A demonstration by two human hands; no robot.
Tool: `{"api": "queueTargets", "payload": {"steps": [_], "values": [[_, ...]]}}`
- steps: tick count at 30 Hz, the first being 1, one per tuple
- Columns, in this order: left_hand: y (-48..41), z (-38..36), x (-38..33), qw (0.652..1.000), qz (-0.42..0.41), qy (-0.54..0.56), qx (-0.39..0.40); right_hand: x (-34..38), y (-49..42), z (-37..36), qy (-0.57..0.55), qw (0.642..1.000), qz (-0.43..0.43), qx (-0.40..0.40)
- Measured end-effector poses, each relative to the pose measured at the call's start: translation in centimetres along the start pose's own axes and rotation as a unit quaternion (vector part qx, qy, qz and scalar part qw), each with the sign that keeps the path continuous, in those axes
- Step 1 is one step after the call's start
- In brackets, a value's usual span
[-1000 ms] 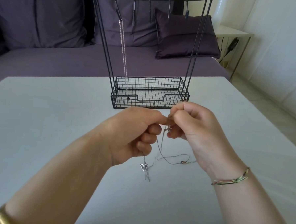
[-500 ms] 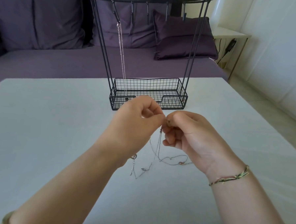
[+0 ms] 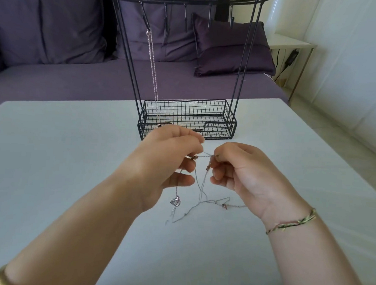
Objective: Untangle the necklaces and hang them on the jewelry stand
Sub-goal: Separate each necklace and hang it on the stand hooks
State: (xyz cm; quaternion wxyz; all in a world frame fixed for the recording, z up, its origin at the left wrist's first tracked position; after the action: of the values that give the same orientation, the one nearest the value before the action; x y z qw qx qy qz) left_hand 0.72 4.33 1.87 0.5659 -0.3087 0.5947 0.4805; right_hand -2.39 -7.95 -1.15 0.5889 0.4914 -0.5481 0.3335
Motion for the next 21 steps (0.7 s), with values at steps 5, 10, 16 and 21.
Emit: {"api": "queueTargets", "payload": {"steps": [5, 10, 16, 21], "values": [[0.1, 0.0, -0.7, 0.993, -0.044, -0.109, -0.029, 0.0, 0.0, -0.2, 0.018, 1.000, 0.005, 0.009], [0.2, 1.2, -1.8, 0.967, -0.110, -0.207, -0.103, -0.1, 0.1, -0.2, 0.026, 1.000, 0.002, 0.010], [-0.6, 2.0, -0.3, 0.994, -0.017, -0.053, -0.090, -0.4, -0.1, 0.7, 0.083, 0.996, 0.000, -0.008], [-0.7, 0.7, 0.1, 0.996, 0.015, 0.087, 0.004, -1.1, -0.3, 0.2, 0.031, 0.999, -0.033, 0.003]]}}
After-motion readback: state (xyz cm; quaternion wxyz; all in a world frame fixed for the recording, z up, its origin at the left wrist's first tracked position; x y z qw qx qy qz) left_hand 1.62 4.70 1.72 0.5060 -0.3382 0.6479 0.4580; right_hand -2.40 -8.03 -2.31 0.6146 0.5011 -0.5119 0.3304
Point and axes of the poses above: each hand's wrist, its own y-axis away from the middle knuckle, its own z-axis out of the back of the hand, x = y × z, the point moved 10 cm from there along -y, towards the middle knuckle, and after that the axes turned 1 degree about -x, right-handed, at the moved point
